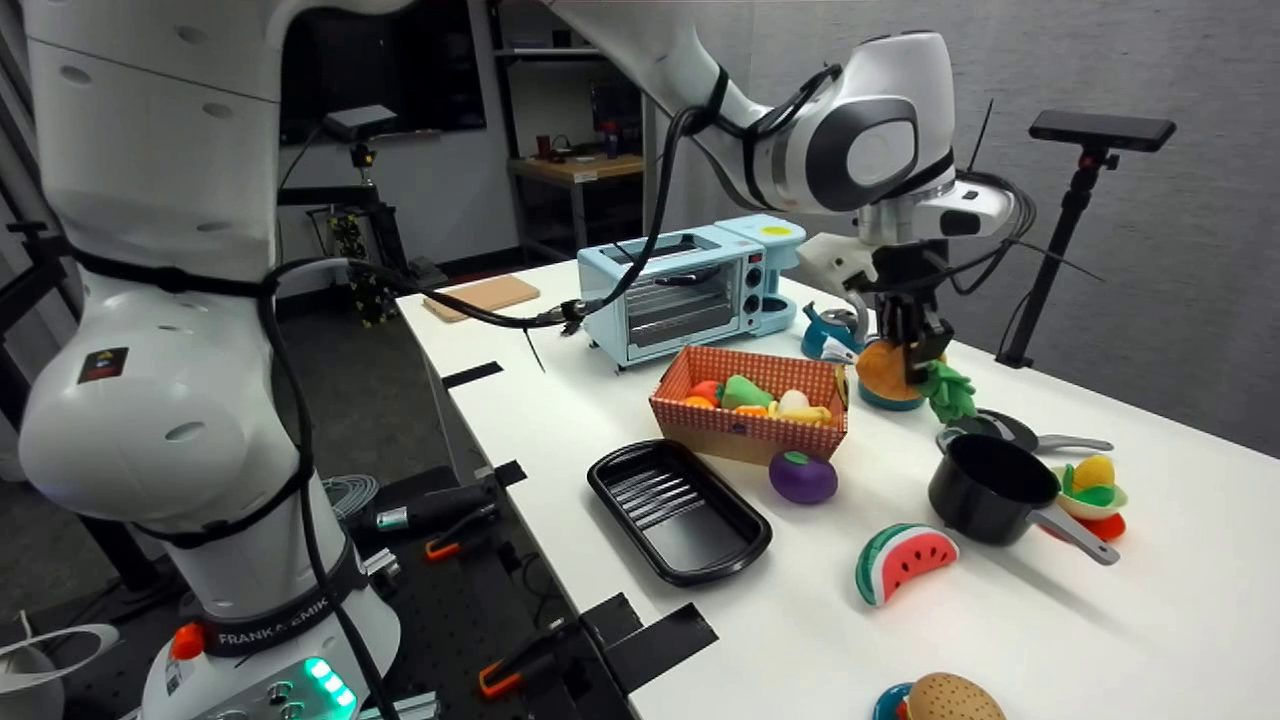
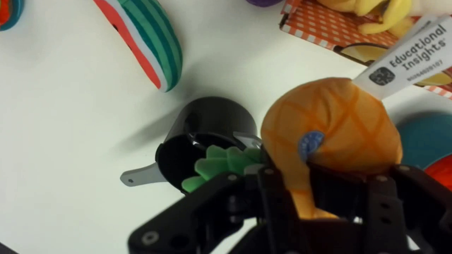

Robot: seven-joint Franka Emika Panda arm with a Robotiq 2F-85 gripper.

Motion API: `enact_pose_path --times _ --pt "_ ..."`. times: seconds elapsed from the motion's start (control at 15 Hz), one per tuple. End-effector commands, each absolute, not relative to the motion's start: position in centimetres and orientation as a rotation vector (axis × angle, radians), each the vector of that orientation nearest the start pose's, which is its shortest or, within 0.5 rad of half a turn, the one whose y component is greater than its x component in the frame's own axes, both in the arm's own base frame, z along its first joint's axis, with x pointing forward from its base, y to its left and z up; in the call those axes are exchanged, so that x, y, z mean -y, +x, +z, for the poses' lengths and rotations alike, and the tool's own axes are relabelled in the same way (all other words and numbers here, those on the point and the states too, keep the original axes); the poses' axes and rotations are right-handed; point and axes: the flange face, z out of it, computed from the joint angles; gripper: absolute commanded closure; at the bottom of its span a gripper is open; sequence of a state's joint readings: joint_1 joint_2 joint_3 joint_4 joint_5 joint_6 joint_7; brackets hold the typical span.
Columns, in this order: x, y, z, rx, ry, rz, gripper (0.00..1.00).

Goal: Put the orange plush in the basket

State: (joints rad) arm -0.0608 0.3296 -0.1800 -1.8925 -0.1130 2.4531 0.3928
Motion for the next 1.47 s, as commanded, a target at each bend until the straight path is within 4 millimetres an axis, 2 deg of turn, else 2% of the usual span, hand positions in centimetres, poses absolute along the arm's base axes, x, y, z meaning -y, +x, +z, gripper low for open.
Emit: enact_pose_path --times 0.0,0.27,0.67,0.87,1.13,1.2,1.27,1.4 --pt "11.8 62.9 37.8 -0.707 -3.106 -0.391 0.98" --pt "7.0 63.4 38.1 -0.515 -3.091 -0.392 0.98" --pt "0.3 63.0 37.7 -0.27 -3.077 -0.332 0.98" --pt "-1.5 62.5 37.0 -0.192 -3.087 -0.266 0.98" --pt "-2.1 62.1 36.5 -0.12 -3.109 -0.208 0.98" --pt "-2.1 62.0 36.5 -0.11 -3.112 -0.197 0.68" --pt "-2.1 62.0 36.4 -0.099 -3.117 -0.188 0.68" --pt "-2.0 61.9 36.5 -0.085 -3.121 -0.177 0.54"
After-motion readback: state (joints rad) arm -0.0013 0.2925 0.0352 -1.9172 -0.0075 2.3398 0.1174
